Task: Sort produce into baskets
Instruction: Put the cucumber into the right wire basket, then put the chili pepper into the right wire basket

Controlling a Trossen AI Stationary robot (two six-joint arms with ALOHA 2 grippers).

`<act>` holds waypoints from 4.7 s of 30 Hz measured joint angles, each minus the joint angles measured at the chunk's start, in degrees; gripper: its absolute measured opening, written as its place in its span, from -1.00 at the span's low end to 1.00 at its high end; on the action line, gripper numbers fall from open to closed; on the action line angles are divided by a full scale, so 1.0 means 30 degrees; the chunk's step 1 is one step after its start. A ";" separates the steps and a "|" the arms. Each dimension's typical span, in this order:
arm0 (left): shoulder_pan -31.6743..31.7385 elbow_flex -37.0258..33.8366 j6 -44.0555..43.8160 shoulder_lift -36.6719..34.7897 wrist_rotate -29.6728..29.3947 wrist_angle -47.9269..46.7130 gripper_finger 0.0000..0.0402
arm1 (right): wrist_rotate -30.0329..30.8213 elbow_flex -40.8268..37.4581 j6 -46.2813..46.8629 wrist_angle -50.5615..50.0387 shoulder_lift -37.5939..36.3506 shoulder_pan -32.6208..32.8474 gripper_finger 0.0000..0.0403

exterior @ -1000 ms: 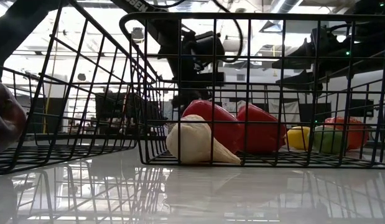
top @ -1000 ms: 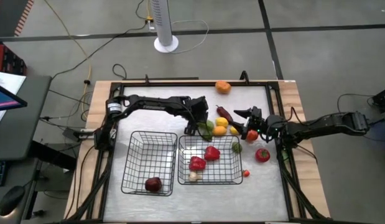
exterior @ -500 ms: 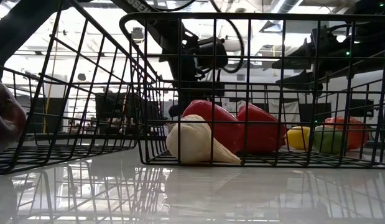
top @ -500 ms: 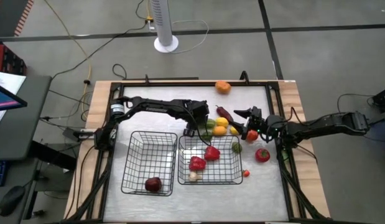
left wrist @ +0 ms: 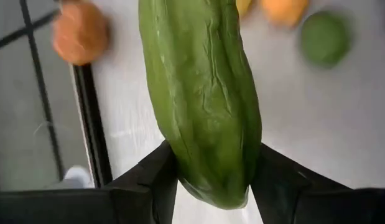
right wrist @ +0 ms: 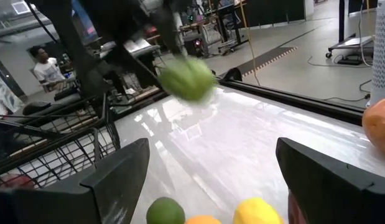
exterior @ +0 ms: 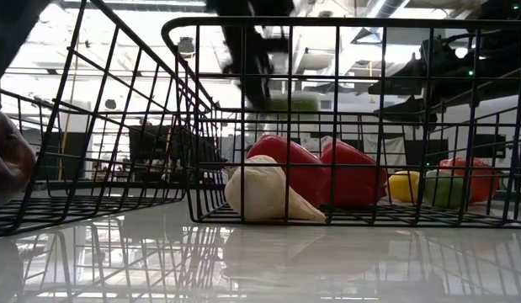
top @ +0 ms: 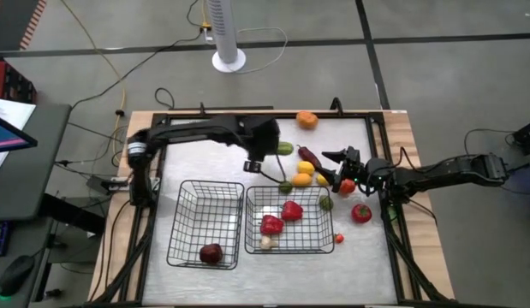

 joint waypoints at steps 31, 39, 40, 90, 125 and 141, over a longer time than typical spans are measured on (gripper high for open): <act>-0.3987 -1.0979 -1.0257 -1.1933 0.4635 -0.1815 -0.19 | 0.0029 0.0000 0.0327 0.0152 0.0004 0.0029 0.88; -0.4156 -1.1237 -0.9881 -1.1998 0.4827 0.1189 -0.18 | 0.0047 0.0000 0.0229 0.0130 0.0007 0.0029 0.88; -0.4255 -1.1231 -0.9824 -1.1819 0.4845 0.2088 -0.18 | 0.0051 0.0000 0.0225 0.0135 0.0004 0.0029 0.88; -0.2227 -0.9070 -0.2082 -0.5695 0.1709 0.6582 0.30 | -0.1341 0.5057 0.1280 -0.9169 0.3428 -0.3755 0.72; 0.2773 -1.8086 -0.0986 -1.7059 0.6481 2.2123 0.30 | -0.6942 2.2978 -0.1733 -2.9886 1.8869 -0.5239 0.71; 0.4424 -1.8086 -0.1879 -1.7426 0.6542 1.9102 0.30 | -0.5747 2.3489 -0.2894 -2.9567 2.0246 -0.8407 0.71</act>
